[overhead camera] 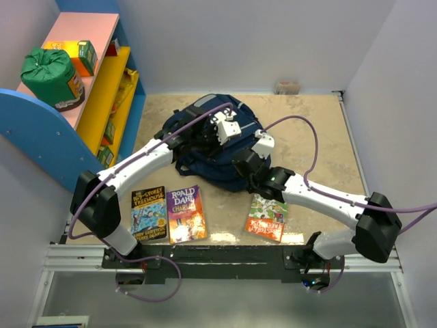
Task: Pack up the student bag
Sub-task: Zip the student bag at the center of the board.
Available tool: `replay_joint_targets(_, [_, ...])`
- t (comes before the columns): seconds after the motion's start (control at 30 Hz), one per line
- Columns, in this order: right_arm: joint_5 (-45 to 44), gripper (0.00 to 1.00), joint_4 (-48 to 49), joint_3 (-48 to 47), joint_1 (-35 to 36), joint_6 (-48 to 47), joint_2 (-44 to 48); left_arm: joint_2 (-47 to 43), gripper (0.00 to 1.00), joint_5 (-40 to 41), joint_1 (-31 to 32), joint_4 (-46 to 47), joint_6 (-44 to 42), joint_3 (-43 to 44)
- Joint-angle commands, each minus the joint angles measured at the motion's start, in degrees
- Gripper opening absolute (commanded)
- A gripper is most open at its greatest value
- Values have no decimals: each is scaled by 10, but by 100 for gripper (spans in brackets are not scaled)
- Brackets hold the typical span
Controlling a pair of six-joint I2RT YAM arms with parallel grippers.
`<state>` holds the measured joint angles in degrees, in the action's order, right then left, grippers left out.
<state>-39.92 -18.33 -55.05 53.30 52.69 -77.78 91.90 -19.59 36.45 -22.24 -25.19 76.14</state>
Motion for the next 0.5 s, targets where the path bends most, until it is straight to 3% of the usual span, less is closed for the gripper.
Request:
replay_joint_targets(0.0, [-21,0,-7,19,-43,-38,13,-44,0,-32,-29,-21,-47,-5])
replay_joint_targets(0.27, [-12,0,2,21,-57,-70,14,-51,0,-43,-36,-26,-52,-10])
replay_joint_targets(0.47, [-45,0,-5,29,-82,-69,11,-76,0,-82,-37,-45,-128,-28])
